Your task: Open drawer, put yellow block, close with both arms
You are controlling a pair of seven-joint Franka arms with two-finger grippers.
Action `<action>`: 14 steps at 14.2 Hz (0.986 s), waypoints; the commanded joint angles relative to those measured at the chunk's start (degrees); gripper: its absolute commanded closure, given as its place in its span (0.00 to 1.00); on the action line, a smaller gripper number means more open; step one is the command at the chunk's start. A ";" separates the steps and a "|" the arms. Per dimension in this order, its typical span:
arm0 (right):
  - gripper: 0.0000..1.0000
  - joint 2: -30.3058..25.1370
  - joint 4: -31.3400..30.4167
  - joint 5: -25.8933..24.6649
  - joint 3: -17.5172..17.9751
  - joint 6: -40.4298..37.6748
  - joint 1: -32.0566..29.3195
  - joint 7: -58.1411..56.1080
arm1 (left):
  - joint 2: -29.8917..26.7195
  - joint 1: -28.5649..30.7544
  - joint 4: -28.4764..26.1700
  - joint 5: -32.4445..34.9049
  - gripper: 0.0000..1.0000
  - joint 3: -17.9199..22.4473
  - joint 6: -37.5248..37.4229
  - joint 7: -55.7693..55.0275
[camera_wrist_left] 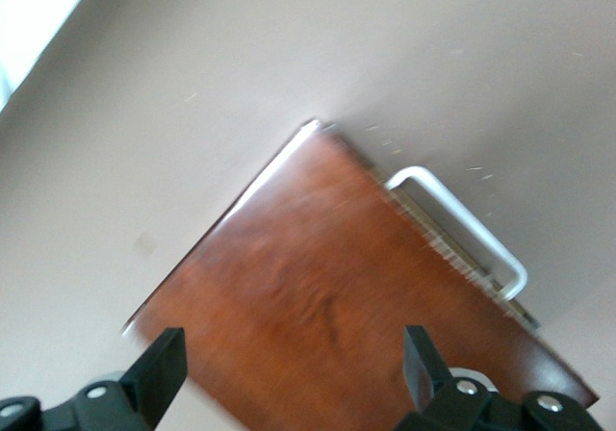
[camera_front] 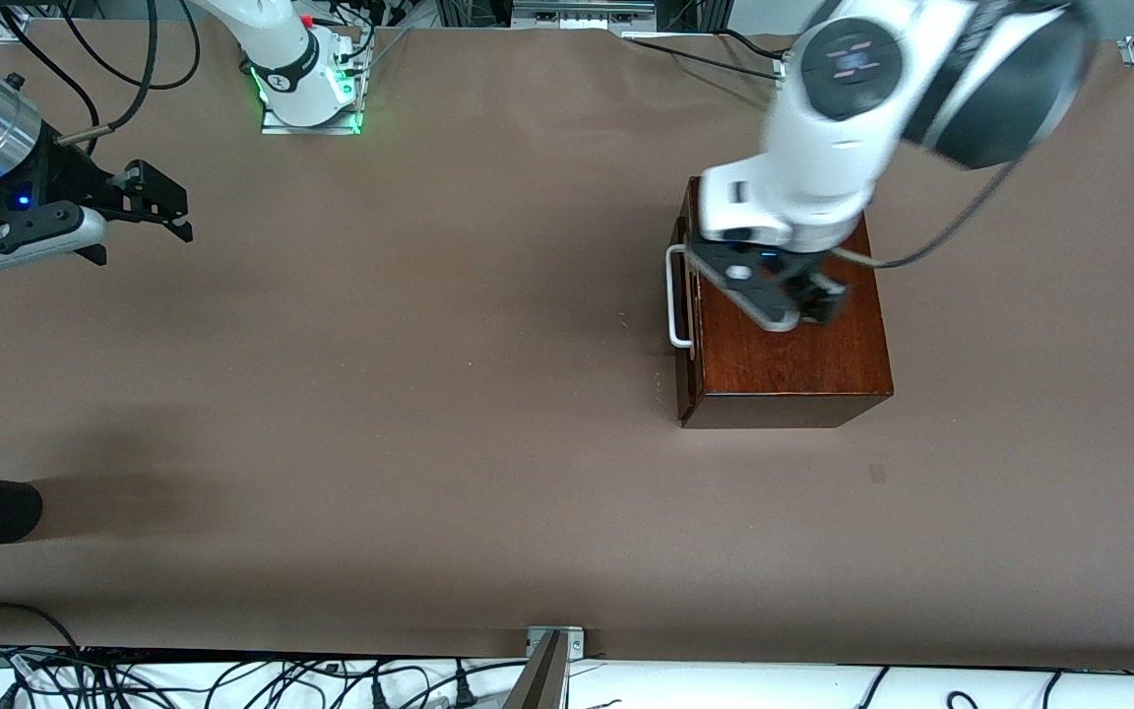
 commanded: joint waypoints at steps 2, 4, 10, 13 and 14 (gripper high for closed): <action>0.00 0.11 0.34 -0.88 0.38 -0.32 -0.76 0.81 | 0.13 5.97 5.94 -1.86 0.00 0.04 -8.50 -8.93; 0.00 0.02 0.34 -0.97 0.29 -0.32 -0.76 0.81 | -3.63 8.53 3.16 -7.73 0.00 4.33 -7.82 -20.59; 0.00 -0.07 0.34 -0.97 0.73 -0.06 -0.23 0.90 | -18.50 8.62 -19.79 -11.19 0.00 14.29 10.90 -26.01; 0.00 -0.07 0.34 -0.88 0.73 -0.23 -0.23 0.90 | -17.72 8.98 -19.19 -10.57 0.00 14.11 8.45 -26.01; 0.00 -0.16 0.34 -0.88 0.73 -0.32 -0.23 0.90 | -16.75 9.06 -18.31 -9.79 0.00 13.94 8.27 -25.75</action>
